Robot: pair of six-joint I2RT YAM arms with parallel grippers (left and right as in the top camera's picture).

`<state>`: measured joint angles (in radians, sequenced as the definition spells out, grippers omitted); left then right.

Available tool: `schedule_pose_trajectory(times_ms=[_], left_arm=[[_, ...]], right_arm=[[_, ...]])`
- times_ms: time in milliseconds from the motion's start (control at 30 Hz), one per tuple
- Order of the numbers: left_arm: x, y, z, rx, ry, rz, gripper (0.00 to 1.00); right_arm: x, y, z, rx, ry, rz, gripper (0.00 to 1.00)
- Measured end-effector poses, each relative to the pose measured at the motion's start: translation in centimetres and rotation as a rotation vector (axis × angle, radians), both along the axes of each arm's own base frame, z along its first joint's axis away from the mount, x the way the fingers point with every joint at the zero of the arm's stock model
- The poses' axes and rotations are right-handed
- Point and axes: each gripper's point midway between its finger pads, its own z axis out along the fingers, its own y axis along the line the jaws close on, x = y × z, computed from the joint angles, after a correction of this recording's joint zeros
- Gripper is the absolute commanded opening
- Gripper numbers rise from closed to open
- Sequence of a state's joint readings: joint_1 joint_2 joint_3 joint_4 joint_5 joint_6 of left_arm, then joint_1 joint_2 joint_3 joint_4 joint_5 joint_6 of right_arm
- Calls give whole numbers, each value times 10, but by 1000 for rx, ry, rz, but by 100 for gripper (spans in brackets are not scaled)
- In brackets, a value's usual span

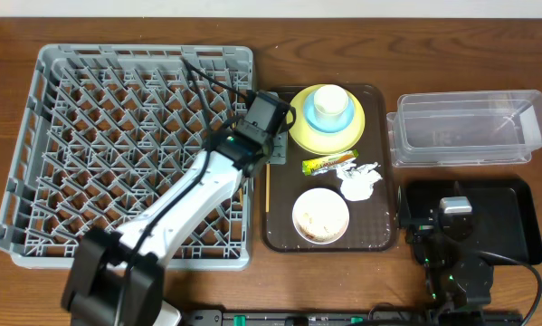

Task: Sort waste into correct bins and load items into the dishwasher rack
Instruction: 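Return the left gripper to the tray and grasp the second chopstick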

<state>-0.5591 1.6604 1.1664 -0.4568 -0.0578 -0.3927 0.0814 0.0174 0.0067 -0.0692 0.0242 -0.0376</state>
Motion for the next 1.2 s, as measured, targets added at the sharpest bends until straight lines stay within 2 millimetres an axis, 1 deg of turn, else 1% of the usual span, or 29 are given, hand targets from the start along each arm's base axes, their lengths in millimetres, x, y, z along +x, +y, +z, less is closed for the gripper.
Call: schedule_pose_trajectory(times_ms=[33, 67, 167, 267, 333, 567, 667, 767, 900, 1000, 1033, 1200], left_arm=[[1, -2, -5, 3, 6, -3, 15], [1, -5, -11, 4, 14, -5, 14], [1, -14, -29, 17, 35, -23, 13], [0, -18, -39, 37, 42, -28, 12], [0, -17, -41, 61, 33, -11, 12], [-1, -19, -36, 140, -40, 35, 12], [-2, -19, -38, 166, -58, 69, 12], [-2, -15, -48, 198, -57, 107, 12], [0, -8, -65, 230, -39, 143, 13], [4, -3, -74, 241, -31, 162, 14], [4, -1, -75, 243, -30, 169, 16], [8, 2, -77, 240, -36, 188, 17]], right_arm=[[0, 0, 0, 0, 0, 0, 99], [0, 0, 0, 0, 0, 0, 99], [0, 0, 0, 0, 0, 0, 99], [0, 0, 0, 0, 0, 0, 99], [0, 0, 0, 0, 0, 0, 99], [0, 0, 0, 0, 0, 0, 99], [0, 0, 0, 0, 0, 0, 99], [0, 0, 0, 0, 0, 0, 99], [0, 0, 0, 0, 0, 0, 99], [0, 0, 0, 0, 0, 0, 99], [0, 0, 0, 0, 0, 0, 99], [0, 0, 0, 0, 0, 0, 99]])
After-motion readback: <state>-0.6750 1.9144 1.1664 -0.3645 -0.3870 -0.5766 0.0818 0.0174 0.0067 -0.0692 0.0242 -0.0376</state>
